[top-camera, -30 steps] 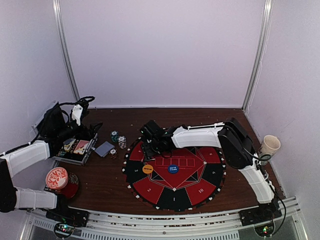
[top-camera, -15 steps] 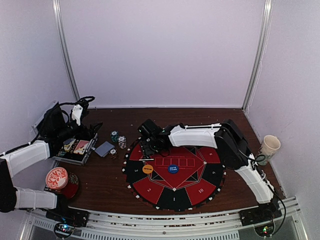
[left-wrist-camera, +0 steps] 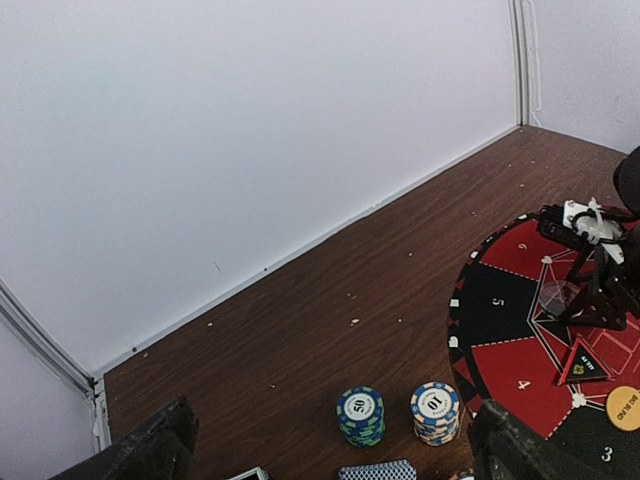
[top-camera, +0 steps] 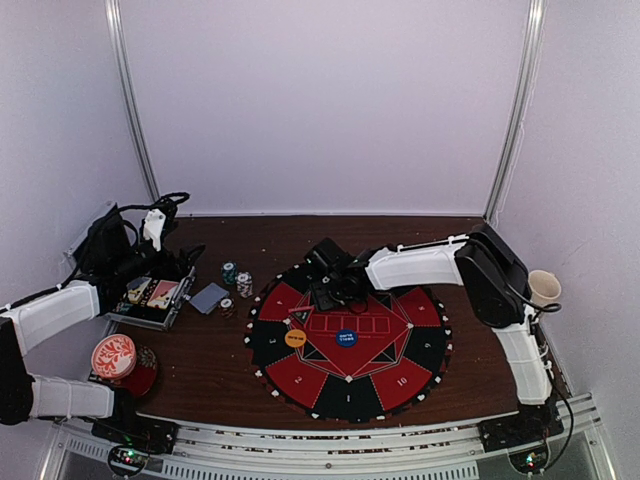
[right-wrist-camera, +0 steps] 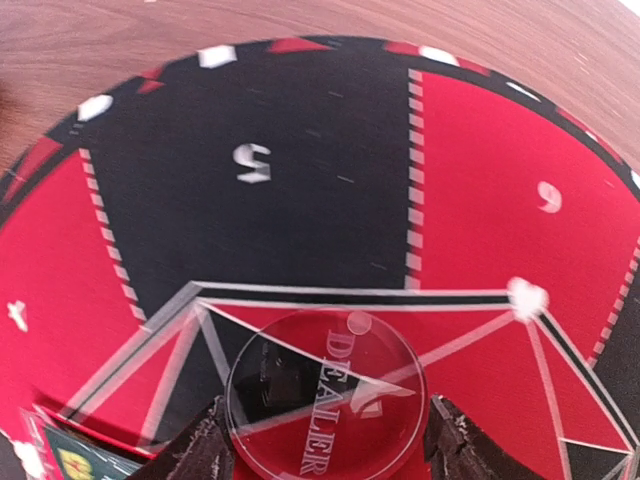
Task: Distribute texas hold em gaming equipment
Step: Pick up the dealer button from the poker table mat, then place the dealer button at position 10.
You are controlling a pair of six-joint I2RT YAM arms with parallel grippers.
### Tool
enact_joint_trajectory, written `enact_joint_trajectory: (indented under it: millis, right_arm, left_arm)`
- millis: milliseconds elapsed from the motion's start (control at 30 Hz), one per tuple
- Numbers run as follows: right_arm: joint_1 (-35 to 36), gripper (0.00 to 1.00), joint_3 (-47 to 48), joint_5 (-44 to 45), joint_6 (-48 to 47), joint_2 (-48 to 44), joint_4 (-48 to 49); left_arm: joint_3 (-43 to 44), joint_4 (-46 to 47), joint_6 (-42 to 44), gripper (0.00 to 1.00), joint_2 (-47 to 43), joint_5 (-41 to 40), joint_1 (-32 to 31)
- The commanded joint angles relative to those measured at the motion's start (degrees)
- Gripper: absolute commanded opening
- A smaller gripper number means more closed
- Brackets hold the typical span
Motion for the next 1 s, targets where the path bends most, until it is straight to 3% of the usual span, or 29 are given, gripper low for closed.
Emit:
enact_joint_trajectory:
  millis: [0, 400, 967]
  right_arm:
    - [-1.2, 0.65, -4.6, 2.6, -0.3, -3.3, -1.8]
    - [-0.8, 0.59, -12.2, -1.6, -3.1, -10.1, 3.1]
    - [10.0, 0.6, -24.6, -1.4, -10.8, -23.5, 7.5]
  left_arm:
    - [-0.6, 3.3, -0.7, 0.98, 0.2, -0.4, 0.4]
    - [-0.7, 3.4, -0.7, 0.98, -0.1, -0.6, 0.4]
    - [-0.6, 3.1, -0.5, 0.98, 0.1, -0.5, 0.4]
